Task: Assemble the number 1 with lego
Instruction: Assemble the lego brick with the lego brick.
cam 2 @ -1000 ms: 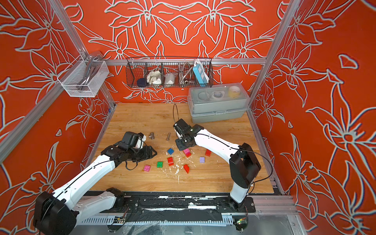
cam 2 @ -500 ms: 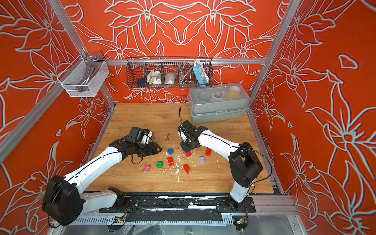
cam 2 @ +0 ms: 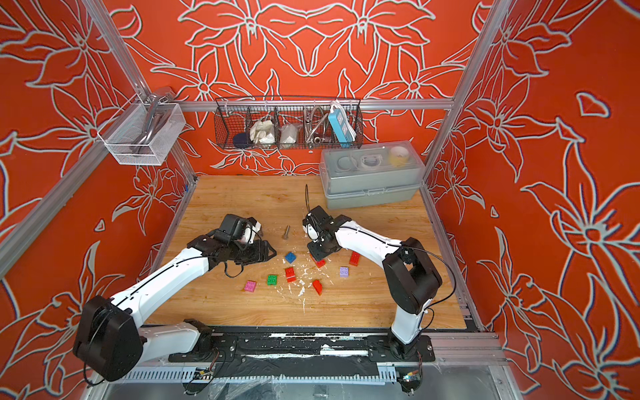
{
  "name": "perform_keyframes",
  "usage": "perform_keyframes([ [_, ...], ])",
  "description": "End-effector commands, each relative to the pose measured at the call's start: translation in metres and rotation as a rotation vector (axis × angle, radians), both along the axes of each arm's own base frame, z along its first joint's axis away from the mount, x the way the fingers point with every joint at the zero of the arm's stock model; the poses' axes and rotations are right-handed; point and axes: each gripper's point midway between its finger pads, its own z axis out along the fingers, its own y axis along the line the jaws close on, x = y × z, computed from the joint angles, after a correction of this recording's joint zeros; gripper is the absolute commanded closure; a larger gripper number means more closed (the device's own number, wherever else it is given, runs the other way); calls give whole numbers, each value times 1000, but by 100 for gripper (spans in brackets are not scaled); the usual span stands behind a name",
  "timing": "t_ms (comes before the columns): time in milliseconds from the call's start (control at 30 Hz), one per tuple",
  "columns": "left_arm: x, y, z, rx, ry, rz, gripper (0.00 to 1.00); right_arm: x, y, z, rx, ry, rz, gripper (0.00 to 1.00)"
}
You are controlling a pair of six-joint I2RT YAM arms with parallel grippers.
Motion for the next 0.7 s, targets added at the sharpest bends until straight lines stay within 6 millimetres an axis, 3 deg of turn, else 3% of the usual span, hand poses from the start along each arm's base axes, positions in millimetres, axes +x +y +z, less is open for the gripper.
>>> perform_keyframes([
  [0, -1, -4, 2, -6, -4, -22, 33, -2, -3, -12, -11, 27, 6, 70],
  [667, 1, -5, 1, -9, 1, -24, 34, -8, -9, -25, -17, 64, -18, 70],
])
